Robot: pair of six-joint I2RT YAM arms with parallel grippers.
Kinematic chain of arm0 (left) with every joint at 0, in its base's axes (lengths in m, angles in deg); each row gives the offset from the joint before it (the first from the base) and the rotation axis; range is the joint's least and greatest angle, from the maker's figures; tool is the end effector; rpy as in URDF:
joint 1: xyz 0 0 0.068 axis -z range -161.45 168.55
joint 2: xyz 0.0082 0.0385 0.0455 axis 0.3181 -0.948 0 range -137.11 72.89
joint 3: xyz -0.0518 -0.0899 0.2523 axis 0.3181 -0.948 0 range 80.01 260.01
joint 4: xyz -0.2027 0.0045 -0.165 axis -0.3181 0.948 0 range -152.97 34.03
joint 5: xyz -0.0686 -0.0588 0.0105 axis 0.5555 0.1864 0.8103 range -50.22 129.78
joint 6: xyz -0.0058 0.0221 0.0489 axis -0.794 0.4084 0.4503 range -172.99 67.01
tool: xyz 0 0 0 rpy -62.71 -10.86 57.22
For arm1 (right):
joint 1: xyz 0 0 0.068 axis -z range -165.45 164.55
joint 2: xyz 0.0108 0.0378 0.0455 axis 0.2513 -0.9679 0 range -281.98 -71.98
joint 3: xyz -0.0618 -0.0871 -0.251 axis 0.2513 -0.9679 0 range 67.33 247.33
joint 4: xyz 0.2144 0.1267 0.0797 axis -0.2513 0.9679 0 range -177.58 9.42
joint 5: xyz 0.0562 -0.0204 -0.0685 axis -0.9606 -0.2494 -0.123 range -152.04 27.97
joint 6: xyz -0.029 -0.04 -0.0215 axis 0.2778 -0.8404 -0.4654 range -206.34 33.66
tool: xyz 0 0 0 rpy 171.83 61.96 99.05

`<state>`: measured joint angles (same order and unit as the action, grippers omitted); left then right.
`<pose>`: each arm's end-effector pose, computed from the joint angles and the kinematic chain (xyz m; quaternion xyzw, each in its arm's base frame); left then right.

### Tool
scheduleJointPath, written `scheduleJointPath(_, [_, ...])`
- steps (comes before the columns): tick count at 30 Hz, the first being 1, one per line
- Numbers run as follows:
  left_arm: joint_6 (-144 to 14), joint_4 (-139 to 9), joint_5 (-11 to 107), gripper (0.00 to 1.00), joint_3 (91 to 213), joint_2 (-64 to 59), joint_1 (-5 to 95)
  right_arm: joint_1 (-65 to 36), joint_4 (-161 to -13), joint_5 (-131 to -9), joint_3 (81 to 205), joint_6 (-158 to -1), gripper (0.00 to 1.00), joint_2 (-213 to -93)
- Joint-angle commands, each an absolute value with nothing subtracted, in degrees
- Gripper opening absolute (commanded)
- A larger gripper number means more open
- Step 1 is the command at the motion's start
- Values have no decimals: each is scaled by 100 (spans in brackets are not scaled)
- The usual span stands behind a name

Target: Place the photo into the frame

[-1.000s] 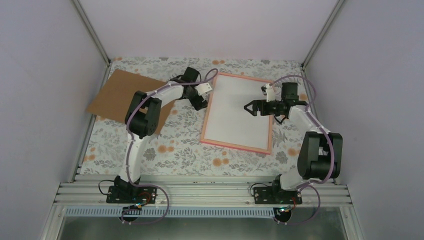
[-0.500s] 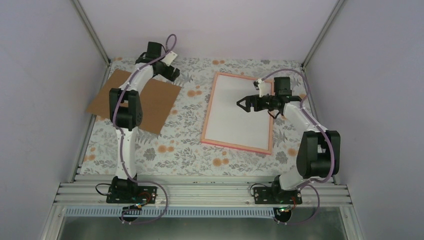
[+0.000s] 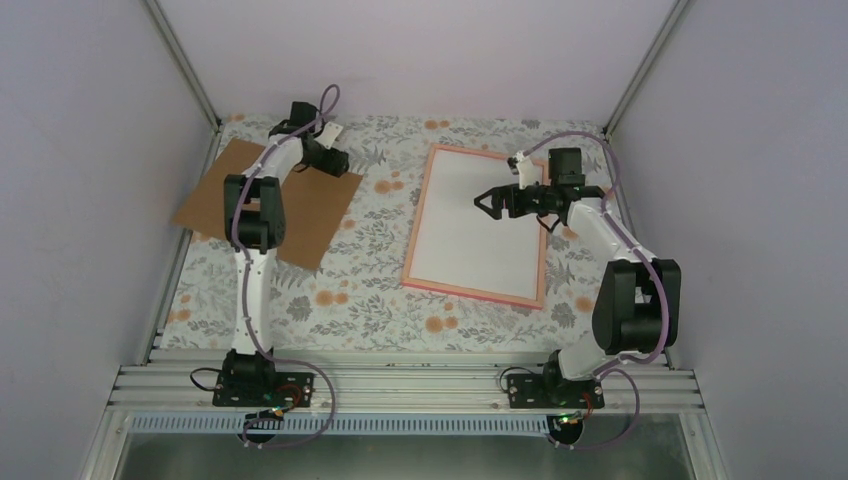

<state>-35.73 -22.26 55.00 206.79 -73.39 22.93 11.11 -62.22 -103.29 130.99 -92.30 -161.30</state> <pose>0.5421 -0.0510 0.1408 0.2133 0.9345 -0.0986 0.2675 0.3251 0.0430 0.2471 -0.1894 0.8697 0.3252 0.3195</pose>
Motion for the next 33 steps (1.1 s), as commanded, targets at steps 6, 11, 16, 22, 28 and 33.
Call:
scheduleJointPath(6, [-3340, -2286, 5872, 72, 16767, -5287, 2854, 831, -6284, -10418, 13394, -9273, 100, -16231])
scheduleJointPath(11, [-2720, -2369, 5760, 71, 15043, -4107, 3515, 344, -6446, -10414, 13697, -9097, 100, -16569])
scheduleJointPath(16, [-3057, -2517, 6344, 76, 14668, -2652, 2840, -316, -6640, -10430, 14057, -8878, 100, -17077])
scheduleJointPath(22, [-3382, -2457, 6365, 94, 14077, -1234, 1222, -1093, -6842, -10314, 14474, -8727, 100, -17579])
scheduleJointPath(28, [-3142, -1994, 6532, 98, 13952, -1161, -785, -1761, -7072, -10205, 14898, -8571, 100, -18120])
scheduleJointPath(33, [-2988, -1923, 6202, 98, 13882, -1499, -1683, -2213, -7179, -10059, 15169, -8485, 100, -18525])
